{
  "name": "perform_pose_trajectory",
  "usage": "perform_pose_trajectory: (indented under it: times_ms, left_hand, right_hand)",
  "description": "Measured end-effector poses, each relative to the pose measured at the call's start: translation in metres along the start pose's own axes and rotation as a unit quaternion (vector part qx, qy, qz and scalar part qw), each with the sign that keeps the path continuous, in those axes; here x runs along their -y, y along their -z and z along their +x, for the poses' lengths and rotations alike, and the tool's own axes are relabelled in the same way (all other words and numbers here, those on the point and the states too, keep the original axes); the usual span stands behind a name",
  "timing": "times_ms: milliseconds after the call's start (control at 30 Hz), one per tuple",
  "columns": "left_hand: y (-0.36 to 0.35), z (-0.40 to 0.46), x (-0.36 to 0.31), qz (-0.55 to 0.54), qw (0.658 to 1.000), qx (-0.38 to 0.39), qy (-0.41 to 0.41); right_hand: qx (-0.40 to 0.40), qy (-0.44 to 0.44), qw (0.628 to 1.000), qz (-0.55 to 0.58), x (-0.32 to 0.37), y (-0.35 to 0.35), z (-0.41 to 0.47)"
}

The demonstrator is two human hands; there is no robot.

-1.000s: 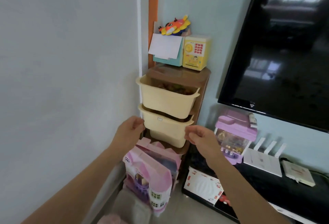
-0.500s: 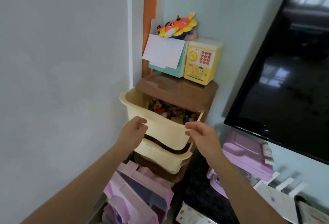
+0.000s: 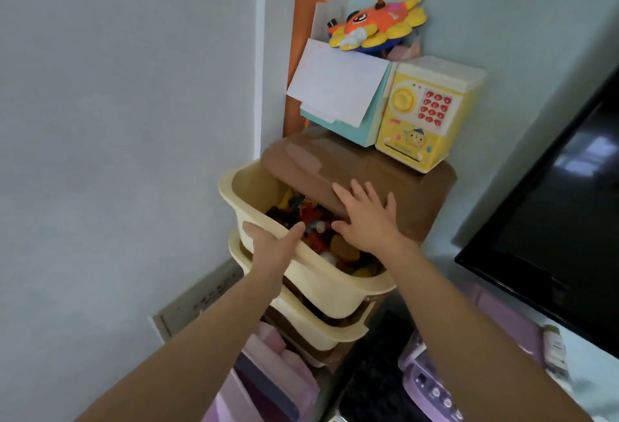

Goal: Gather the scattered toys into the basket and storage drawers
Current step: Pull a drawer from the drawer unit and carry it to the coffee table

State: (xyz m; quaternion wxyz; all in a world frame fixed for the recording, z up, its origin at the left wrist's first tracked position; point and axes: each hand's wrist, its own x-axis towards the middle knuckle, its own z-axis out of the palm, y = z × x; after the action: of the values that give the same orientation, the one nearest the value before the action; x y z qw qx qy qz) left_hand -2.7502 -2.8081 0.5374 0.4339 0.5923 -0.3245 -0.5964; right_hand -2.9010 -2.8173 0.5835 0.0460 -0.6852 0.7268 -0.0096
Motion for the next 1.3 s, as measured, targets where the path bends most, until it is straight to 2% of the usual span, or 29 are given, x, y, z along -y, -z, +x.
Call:
perform_pose_trajectory:
  times_ms: [100,300,533,900,1300]
  left_hand:
    - [-0.012,0.004,0.005,-0.085,0.992,-0.014,0.087]
    - [-0.028,0.012,0.002,-0.185,0.975,-0.081,0.096]
    - [-0.015,0.010,0.003,-0.173,0.969,-0.129,0.119]
    - [0.036,-0.024,0.013,-0.185,0.967,-0.134,0.112]
    - [0.086,-0.108,0.008,-0.154,0.965,-0.182,0.107]
  right_hand:
    - [0.001,0.022,0.998,-0.063,-0.003,-0.004,0.021]
    - [-0.031,0.050,0.992,-0.114,-0.009,-0.010,0.025]
    - [-0.027,0.079,0.990,-0.114,-0.012,-0.006,0.024]
    - [-0.029,0.063,0.993,-0.096,-0.007,-0.006,0.022]
    - [-0.030,0.058,0.993,-0.096,-0.007,-0.008,0.019]
